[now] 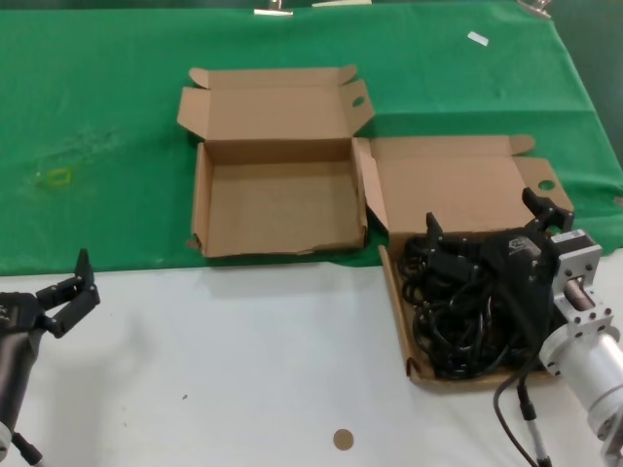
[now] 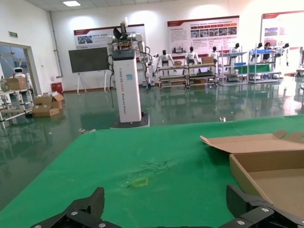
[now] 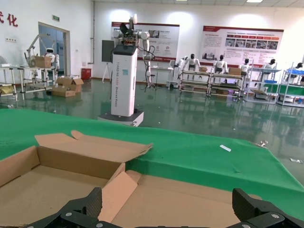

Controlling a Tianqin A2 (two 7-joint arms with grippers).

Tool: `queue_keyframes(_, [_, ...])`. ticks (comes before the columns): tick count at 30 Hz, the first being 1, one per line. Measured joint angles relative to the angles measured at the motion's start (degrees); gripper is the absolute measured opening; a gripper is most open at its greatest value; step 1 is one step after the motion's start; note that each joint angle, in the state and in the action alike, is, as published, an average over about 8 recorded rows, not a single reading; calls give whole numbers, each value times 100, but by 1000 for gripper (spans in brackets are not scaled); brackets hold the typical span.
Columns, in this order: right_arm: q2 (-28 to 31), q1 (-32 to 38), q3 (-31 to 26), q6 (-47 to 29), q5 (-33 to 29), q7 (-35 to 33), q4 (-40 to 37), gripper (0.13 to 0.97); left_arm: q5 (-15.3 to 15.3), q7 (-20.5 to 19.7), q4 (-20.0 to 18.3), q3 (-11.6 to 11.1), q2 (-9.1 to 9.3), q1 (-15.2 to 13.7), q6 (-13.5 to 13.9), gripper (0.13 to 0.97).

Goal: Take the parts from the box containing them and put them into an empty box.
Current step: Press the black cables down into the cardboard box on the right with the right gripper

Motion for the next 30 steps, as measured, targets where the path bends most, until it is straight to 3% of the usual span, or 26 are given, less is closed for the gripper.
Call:
queue_keyframes(3, [0,0,0,0,0,0,0,966,0,0,0,0,0,0,0,922])
queue_keyframes(12, [0,-7,2,-6,-4,-5,6,966,0,0,0,0,0,0,0,807])
queue_keyframes(22, [127,-59,-60,2,-11,8,92,966,0,0,0,0,0,0,0,591])
queue_keyframes(30, [680,-125,-353,103,114,166,242,966,0,0,0,0,0,0,0,397])
